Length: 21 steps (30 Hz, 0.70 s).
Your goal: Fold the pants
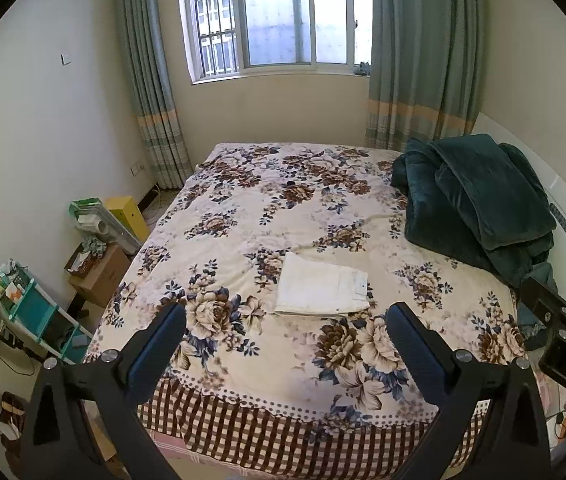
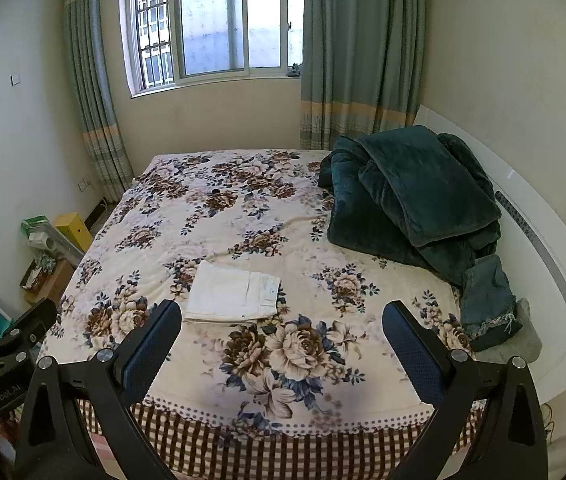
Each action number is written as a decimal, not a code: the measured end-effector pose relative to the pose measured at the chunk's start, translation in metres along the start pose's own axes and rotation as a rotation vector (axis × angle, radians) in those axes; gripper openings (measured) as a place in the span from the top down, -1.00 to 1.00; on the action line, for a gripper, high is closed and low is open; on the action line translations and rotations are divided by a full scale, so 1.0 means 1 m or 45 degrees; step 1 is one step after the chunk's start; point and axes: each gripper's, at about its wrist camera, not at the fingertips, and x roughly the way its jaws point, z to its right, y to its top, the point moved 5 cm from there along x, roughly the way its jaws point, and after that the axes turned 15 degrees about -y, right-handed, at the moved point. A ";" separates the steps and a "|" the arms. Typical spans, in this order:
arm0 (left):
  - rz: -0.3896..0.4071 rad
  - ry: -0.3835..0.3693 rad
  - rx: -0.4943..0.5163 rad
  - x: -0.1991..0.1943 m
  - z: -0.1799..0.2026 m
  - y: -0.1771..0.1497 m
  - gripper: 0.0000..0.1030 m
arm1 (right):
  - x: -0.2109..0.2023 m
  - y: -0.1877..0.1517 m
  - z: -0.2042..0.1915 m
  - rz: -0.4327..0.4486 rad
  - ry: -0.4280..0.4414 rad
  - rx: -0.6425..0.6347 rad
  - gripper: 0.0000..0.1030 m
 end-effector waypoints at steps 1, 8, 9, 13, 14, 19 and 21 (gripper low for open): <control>0.001 0.003 0.001 -0.001 0.000 0.000 -0.99 | 0.000 0.000 0.000 0.002 0.003 0.000 -0.99; -0.001 0.012 0.000 -0.003 -0.002 -0.001 -0.99 | 0.000 0.000 -0.001 -0.001 0.002 -0.003 -0.99; -0.002 0.012 0.000 -0.003 -0.002 -0.001 -0.99 | -0.001 0.000 -0.003 -0.001 0.004 -0.008 -0.99; -0.003 0.012 0.000 -0.002 -0.002 -0.001 -0.99 | 0.001 -0.003 -0.005 -0.008 0.014 -0.020 -0.99; -0.003 0.011 -0.001 -0.003 -0.003 -0.001 -0.99 | 0.000 -0.004 -0.007 -0.007 0.018 -0.023 -0.99; -0.004 0.010 0.000 -0.002 -0.003 -0.001 -0.99 | 0.002 -0.005 -0.009 -0.011 0.021 -0.033 -0.99; -0.004 0.006 -0.006 -0.002 -0.004 -0.002 -0.99 | 0.003 -0.006 -0.008 -0.012 0.023 -0.031 -0.99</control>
